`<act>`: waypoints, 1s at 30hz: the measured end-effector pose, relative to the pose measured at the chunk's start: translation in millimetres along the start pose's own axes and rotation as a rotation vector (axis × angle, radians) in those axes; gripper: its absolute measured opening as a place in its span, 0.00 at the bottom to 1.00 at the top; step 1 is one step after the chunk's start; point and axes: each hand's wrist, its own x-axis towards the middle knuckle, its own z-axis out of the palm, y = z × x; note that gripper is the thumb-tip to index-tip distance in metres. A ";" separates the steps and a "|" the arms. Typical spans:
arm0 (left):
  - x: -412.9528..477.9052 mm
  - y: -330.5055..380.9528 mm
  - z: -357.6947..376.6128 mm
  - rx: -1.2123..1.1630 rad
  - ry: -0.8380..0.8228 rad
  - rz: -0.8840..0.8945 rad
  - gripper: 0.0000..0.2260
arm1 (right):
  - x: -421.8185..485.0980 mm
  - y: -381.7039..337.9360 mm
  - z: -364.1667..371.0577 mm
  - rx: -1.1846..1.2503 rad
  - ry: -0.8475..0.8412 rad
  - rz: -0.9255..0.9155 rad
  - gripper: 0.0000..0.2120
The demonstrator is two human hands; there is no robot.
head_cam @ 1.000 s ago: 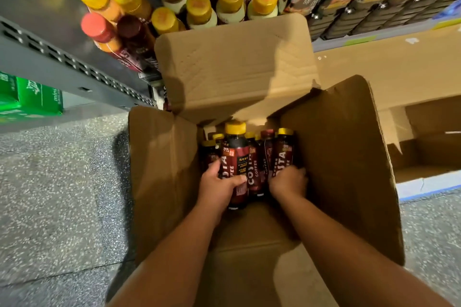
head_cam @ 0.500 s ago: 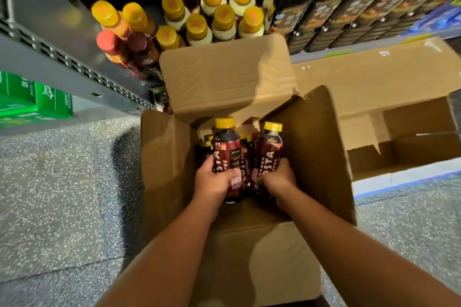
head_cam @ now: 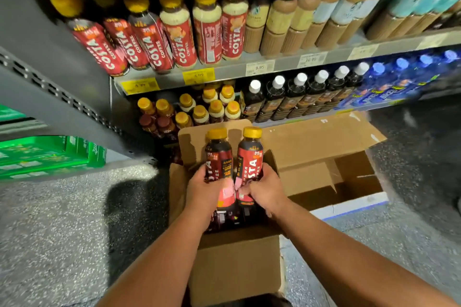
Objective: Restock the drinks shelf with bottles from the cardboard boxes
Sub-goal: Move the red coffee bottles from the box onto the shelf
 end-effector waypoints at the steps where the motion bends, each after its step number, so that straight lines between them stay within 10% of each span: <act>1: -6.1 10.7 -1.4 0.005 0.002 0.018 0.15 | -5.2 -11.8 -3.9 0.001 -0.004 -0.018 0.25; 30: -162.5 234.3 -47.0 -0.154 0.109 0.424 0.14 | -167.6 -249.7 -83.8 -0.071 -0.098 -0.472 0.25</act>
